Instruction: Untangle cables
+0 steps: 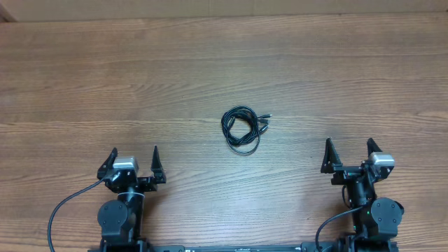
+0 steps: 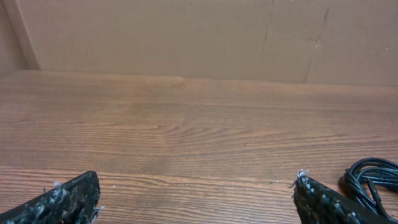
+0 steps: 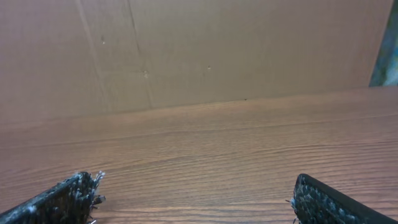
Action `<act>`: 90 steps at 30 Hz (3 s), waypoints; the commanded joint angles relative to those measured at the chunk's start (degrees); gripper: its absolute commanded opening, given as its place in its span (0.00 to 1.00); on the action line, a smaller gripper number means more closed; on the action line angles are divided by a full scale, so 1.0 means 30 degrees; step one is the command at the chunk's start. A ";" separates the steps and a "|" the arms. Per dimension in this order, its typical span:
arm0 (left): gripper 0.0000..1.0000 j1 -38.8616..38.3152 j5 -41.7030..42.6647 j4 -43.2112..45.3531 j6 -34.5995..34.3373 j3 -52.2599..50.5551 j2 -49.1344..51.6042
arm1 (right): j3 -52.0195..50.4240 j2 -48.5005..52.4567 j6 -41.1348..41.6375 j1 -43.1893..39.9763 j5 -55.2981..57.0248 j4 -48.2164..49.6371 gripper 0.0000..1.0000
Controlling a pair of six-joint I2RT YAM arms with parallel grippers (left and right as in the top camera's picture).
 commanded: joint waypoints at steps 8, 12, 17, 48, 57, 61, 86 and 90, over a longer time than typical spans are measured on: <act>1.00 0.0102 0.0211 -0.0029 0.0226 -0.0066 -0.0022 | -0.0197 -0.0211 -0.0233 -0.0146 -0.0036 0.0087 1.00; 1.00 0.0102 0.0211 -0.0022 0.0226 -0.0066 -0.0022 | -0.0197 -0.0211 -0.0226 -0.0146 -0.0044 0.0087 1.00; 1.00 0.0102 0.0211 -0.0022 0.0226 -0.0066 -0.0022 | -0.0197 -0.0211 -0.0226 -0.0146 -0.0036 0.0087 1.00; 1.00 0.0102 0.0211 -0.0022 0.0226 -0.0066 -0.0022 | -0.0197 -0.0211 -0.0226 -0.0146 -0.0036 0.0087 1.00; 1.00 0.0102 0.0204 -0.0022 0.0226 -0.0066 -0.0022 | -0.0197 -0.0211 -0.0233 -0.0146 -0.0036 0.0087 1.00; 1.00 0.0102 0.0211 -0.0022 0.0226 -0.0066 -0.0022 | -0.0197 -0.0211 -0.0233 -0.0146 -0.0044 0.0087 1.00; 1.00 0.0102 0.8502 -0.3971 -0.3060 0.7701 0.2025 | -0.0197 -0.0211 -0.0233 -0.0146 -0.0036 0.0087 1.00; 1.00 0.0102 1.0717 -0.8488 -0.3381 1.1307 0.4947 | -0.0197 -0.0211 -0.0226 -0.0146 -0.0044 0.0087 1.00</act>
